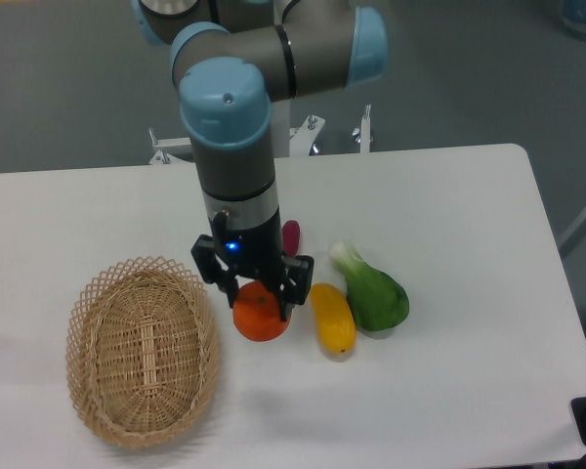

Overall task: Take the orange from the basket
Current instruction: 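Lift the orange out of the basket and carry it toward the yellow squash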

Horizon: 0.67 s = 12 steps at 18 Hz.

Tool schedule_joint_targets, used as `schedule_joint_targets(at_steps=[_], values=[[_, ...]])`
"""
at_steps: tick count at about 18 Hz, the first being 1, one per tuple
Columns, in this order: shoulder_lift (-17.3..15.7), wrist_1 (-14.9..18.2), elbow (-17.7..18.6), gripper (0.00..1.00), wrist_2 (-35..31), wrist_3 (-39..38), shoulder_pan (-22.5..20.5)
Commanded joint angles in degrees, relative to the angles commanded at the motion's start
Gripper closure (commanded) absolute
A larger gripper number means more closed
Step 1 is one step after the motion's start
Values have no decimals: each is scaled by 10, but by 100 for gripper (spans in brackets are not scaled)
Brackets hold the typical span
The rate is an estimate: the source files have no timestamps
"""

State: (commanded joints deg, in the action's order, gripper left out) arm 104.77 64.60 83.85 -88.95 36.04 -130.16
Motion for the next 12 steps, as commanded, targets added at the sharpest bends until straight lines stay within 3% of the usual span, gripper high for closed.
schedule_joint_targets(at_steps=[12], values=[[-1,-1,4,34,1,0,-1]])
